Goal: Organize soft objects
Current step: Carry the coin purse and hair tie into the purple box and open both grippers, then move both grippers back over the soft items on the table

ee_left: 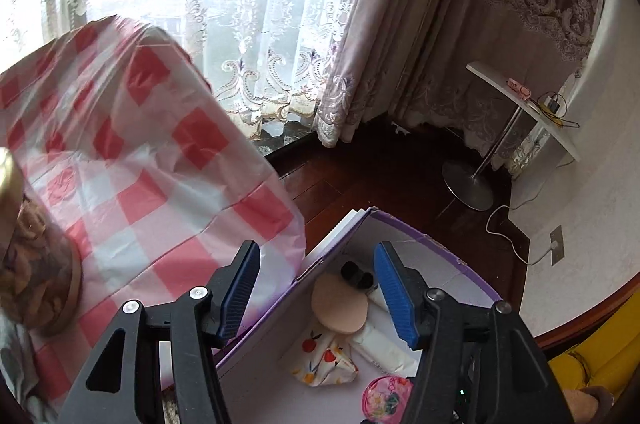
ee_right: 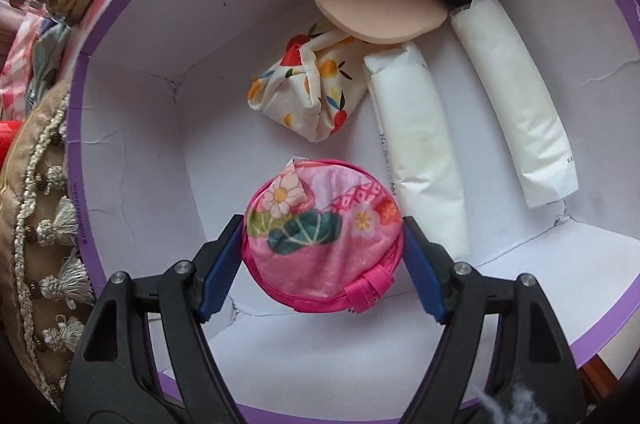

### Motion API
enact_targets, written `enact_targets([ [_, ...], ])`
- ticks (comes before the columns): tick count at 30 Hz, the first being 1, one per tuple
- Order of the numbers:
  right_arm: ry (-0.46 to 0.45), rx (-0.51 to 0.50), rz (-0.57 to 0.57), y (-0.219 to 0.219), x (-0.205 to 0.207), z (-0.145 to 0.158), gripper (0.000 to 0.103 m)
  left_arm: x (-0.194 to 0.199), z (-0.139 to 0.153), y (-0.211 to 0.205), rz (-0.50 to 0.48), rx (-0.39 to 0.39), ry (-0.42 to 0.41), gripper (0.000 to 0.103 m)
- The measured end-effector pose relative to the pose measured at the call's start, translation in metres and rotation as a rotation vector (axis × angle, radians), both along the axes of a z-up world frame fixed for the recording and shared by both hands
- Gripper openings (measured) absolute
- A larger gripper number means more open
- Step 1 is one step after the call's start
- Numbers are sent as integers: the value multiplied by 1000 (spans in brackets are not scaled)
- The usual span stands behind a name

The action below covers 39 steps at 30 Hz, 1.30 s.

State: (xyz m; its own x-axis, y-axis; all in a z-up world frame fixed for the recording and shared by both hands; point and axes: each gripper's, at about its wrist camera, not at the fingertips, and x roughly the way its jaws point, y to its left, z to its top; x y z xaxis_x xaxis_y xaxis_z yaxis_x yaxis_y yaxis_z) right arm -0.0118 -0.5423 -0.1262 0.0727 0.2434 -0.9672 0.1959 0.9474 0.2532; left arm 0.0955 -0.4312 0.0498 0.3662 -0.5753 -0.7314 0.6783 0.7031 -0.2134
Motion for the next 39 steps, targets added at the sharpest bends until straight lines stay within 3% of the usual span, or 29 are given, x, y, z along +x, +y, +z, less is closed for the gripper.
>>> enact_targets([
  [5, 103, -62, 116, 3, 22, -19, 78, 6, 0, 61, 119, -52, 59, 61],
  [7, 124, -134, 144, 2, 29, -20, 78, 7, -1, 84, 169, -72, 74, 61],
  [10, 103, -161, 79, -12, 37, -15, 79, 5, 0, 116, 227, -90, 78, 61],
  [16, 97, -217, 107, 8, 33, -18, 87, 0, -5, 159, 288, -117, 115, 66],
  [25, 8, -246, 57, 6, 10, 17, 92, -19, -4, 187, 279, -161, 131, 66],
  [28, -42, -258, 47, 9, -2, 38, 92, -25, 0, 194, 270, -192, 118, 66],
  [33, -216, -273, 45, 24, -7, 92, 92, -36, 5, 209, 260, -195, 102, 66],
  [39, -389, -271, 83, 68, 24, 140, 92, -52, 10, 248, 288, -195, 75, 66],
])
